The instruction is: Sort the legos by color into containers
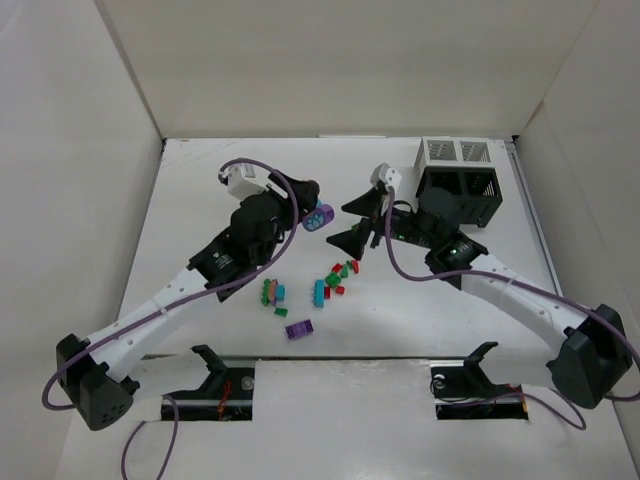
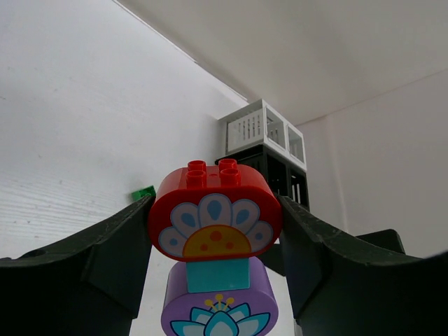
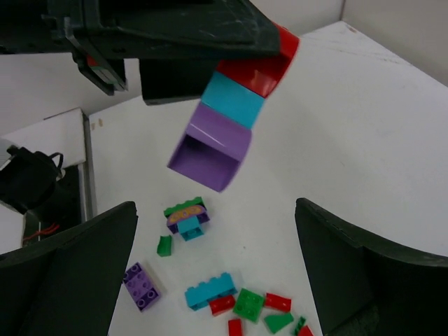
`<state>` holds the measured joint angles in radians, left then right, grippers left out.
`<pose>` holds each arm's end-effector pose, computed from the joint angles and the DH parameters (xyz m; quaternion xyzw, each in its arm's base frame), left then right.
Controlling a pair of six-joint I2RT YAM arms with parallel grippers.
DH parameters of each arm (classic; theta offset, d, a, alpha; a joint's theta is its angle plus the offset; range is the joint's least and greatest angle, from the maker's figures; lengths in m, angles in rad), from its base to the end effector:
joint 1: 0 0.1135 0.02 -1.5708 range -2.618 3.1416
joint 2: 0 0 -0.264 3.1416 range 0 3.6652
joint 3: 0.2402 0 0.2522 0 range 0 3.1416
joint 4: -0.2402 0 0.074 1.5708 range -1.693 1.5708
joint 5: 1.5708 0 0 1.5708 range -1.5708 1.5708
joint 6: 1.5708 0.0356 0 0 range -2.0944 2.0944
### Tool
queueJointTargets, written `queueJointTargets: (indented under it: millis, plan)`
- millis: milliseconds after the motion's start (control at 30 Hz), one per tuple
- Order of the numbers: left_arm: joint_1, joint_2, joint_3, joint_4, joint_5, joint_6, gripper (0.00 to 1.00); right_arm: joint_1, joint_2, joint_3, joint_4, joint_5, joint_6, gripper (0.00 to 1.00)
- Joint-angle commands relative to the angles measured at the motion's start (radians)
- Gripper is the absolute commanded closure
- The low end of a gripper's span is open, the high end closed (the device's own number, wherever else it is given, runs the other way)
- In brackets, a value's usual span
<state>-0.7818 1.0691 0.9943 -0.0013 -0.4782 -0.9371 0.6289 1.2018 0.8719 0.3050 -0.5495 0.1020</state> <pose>0.1869 -0.1625 0.3785 -0.2158 0.6980 -0.3868 0.5627 0.2157 0.1799 0.3345 -0.3623 0.6159 0.4216 0.5583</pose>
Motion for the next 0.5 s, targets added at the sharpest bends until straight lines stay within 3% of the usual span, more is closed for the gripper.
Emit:
queueJointTargets:
  millis: [0,333,433,467]
  plan:
    - [-0.008,-0.026,-0.003,0.098,-0.002,-0.034,0.64,0.028,0.025,0.082,0.095,-0.066,-0.018,0.01]
    - [-0.065,-0.026,-0.014,0.124,-0.068,-0.043,0.68,0.081,0.054,0.093,0.173,0.066,0.06,0.05]
    - [-0.089,-0.026,-0.023,0.124,-0.106,-0.043,0.68,0.091,0.054,0.093,0.194,0.065,0.07,0.13]
    - [-0.1,-0.035,-0.023,0.138,-0.117,-0.043,0.68,0.091,0.064,0.093,0.194,0.065,0.082,0.21]
